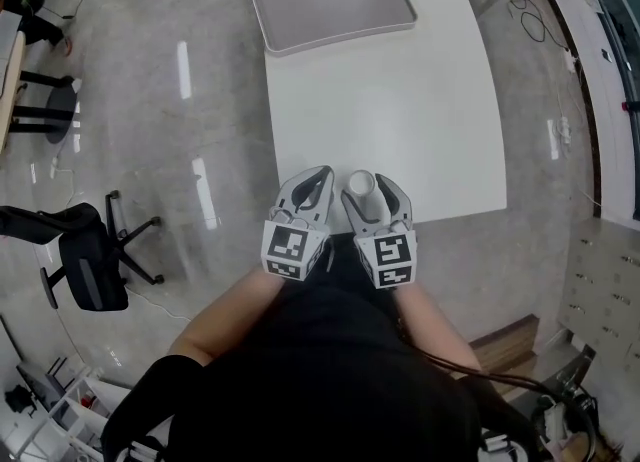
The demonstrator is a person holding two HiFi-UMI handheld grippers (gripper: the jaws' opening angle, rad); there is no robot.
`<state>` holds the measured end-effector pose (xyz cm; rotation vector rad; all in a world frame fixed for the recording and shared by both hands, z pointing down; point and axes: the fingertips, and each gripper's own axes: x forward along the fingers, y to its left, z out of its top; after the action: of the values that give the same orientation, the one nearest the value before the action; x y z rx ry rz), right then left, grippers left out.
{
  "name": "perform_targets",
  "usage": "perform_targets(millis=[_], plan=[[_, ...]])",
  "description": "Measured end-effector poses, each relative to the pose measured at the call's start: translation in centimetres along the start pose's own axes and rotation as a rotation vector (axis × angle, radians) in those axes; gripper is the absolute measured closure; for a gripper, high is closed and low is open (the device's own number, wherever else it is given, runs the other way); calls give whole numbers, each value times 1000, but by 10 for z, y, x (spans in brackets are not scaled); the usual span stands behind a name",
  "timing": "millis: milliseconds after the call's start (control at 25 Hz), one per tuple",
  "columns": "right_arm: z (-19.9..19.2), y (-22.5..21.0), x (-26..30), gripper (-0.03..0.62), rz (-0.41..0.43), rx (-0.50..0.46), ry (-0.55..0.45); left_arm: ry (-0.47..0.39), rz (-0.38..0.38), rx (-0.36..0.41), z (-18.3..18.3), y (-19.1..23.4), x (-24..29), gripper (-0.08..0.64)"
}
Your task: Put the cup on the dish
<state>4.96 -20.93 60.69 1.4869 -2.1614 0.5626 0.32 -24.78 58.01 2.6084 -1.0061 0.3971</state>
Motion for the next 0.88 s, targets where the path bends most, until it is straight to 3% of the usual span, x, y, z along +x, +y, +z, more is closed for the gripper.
perform_targets(millis=[880], plan=[[-53,-10,65,342,25,-14,70,100,62,-6,-47,17,27,559]])
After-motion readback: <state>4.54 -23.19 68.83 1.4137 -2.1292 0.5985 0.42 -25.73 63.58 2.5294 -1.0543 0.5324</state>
